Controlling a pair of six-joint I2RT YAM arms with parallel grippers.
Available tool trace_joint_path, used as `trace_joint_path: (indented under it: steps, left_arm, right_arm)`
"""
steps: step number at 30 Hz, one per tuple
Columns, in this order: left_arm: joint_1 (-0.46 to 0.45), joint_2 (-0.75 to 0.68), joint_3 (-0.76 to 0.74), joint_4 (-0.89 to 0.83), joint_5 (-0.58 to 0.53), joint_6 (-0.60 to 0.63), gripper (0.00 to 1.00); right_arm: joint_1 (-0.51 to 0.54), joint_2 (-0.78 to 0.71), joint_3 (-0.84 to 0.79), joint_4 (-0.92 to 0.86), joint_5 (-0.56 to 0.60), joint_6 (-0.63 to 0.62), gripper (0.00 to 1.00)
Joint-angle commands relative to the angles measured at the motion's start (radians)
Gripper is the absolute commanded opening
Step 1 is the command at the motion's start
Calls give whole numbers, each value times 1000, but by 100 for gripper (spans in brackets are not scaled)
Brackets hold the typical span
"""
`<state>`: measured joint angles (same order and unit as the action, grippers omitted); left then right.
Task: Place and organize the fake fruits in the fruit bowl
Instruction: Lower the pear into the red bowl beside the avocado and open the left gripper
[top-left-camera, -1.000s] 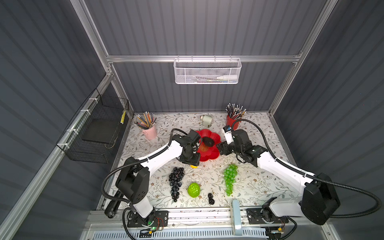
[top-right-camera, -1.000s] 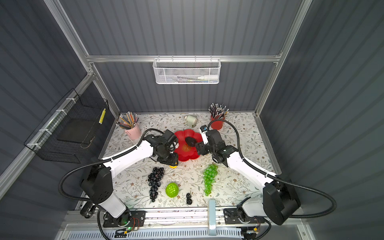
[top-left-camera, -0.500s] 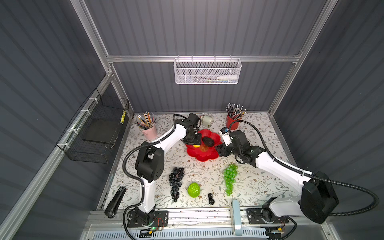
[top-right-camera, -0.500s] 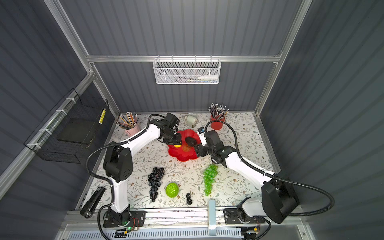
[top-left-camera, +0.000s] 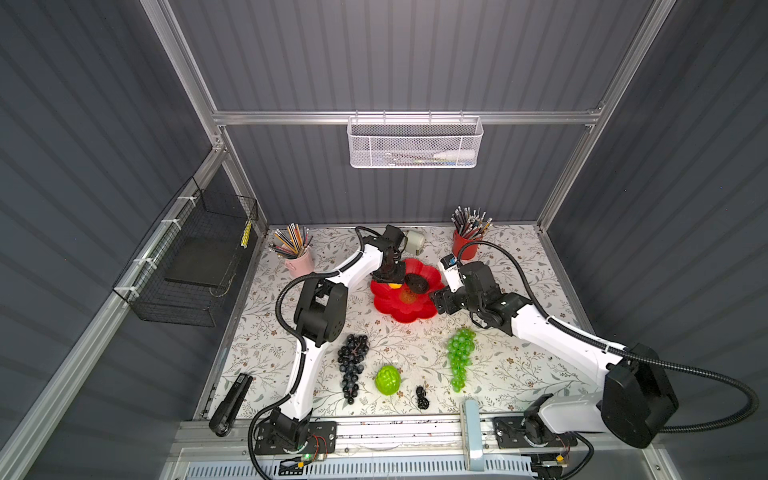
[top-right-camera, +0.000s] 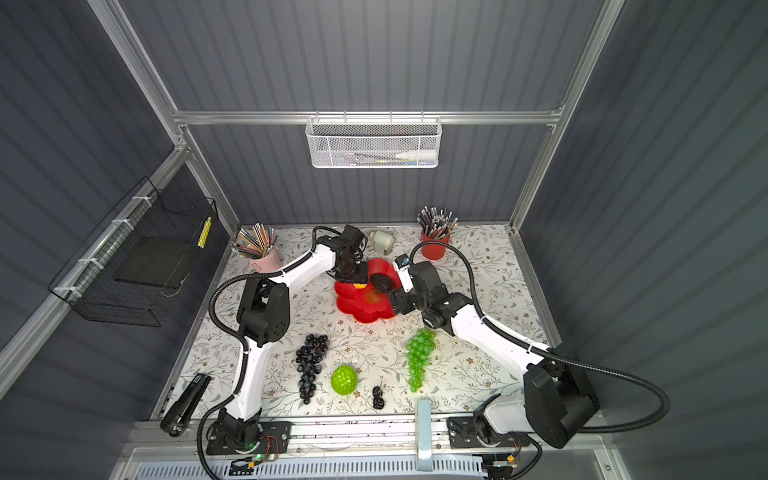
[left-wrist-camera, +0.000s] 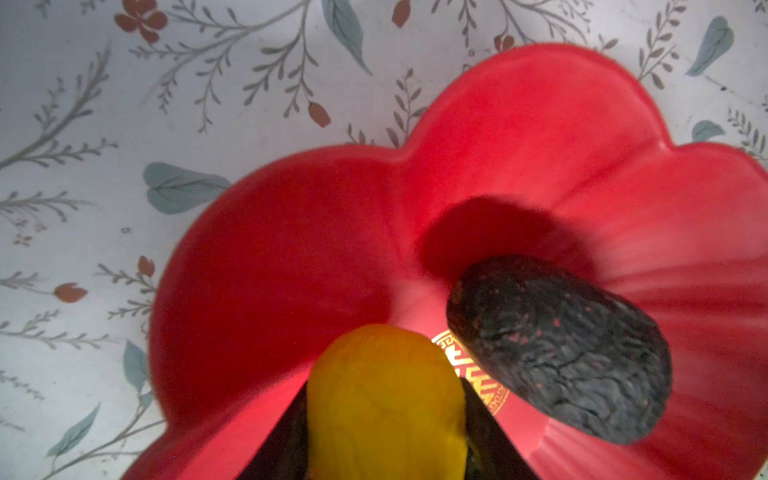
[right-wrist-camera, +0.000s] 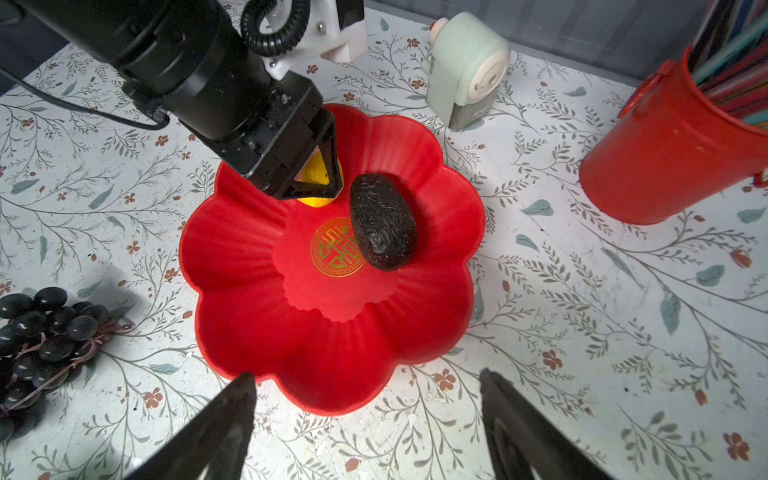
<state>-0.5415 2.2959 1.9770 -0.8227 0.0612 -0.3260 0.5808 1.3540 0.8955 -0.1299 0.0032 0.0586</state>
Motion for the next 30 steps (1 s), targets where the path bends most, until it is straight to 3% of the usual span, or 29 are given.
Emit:
trace_joint_path:
  steps: [1, 11, 15, 17, 30]
  left_arm:
    - [4, 40, 40, -5, -3, -18, 50]
    - [3, 54, 17, 30, 26, -58, 59]
    - [4, 21, -13, 57, 24, -72, 69]
    - [3, 13, -12, 51, 25, -70, 79]
    - [3, -174, -73, 42, 53, -56, 84]
  right_arm:
    - [2, -24, -19, 2, 3, -18, 85]
    - [3, -71, -27, -5, 55, -60, 86]
    - [3, -74, -32, -2, 46, -48, 86]
    - [3, -67, -32, -3, 51, -48, 86]
    - [10, -55, 24, -50, 40, -37, 86]
